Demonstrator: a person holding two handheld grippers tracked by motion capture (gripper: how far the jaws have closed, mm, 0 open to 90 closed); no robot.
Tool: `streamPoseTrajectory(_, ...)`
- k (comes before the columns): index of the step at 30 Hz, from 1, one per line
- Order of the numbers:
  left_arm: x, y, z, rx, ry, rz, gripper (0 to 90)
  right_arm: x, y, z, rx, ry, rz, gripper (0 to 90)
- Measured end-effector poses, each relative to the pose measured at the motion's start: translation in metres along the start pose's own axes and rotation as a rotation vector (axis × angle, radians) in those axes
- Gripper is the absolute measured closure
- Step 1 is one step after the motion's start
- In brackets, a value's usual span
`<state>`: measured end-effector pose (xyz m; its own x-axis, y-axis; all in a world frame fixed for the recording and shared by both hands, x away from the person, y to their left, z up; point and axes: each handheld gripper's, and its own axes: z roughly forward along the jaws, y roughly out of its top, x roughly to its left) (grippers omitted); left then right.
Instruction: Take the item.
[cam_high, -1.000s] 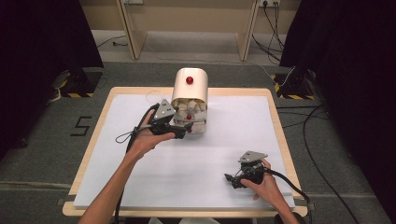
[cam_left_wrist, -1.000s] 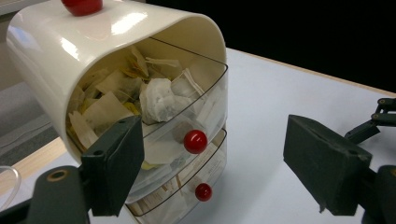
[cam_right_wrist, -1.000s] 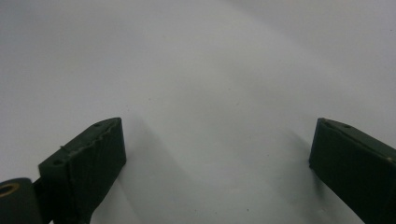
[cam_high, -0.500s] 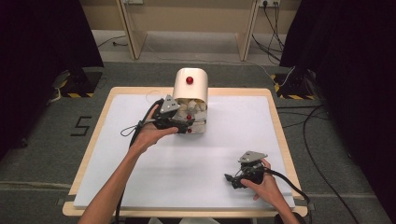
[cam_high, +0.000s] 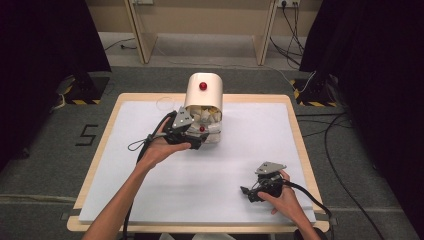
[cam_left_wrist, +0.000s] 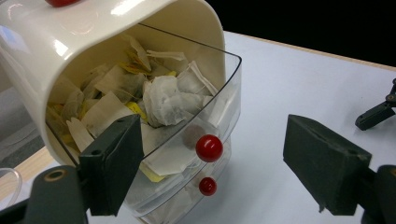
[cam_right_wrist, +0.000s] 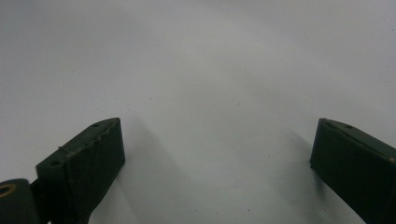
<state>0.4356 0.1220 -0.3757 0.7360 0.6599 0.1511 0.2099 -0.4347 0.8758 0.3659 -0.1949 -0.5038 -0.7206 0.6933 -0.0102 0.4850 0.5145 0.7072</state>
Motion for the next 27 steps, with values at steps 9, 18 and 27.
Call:
streamPoseTrajectory(9,-0.011,-0.007,-0.01,-0.003,-0.009,0.01,20.6,0.0,0.0,0.0,0.0,0.0,0.0,3.5)
streamPoseTrajectory(18,-0.02,-0.012,-0.016,-0.007,-0.002,0.017,21.6,0.0,0.0,0.0,0.001,0.0,0.001,3.5)
streamPoseTrajectory(27,-0.026,-0.016,-0.019,-0.017,0.021,0.019,23.4,0.0,0.0,0.0,0.001,0.001,0.002,3.5)
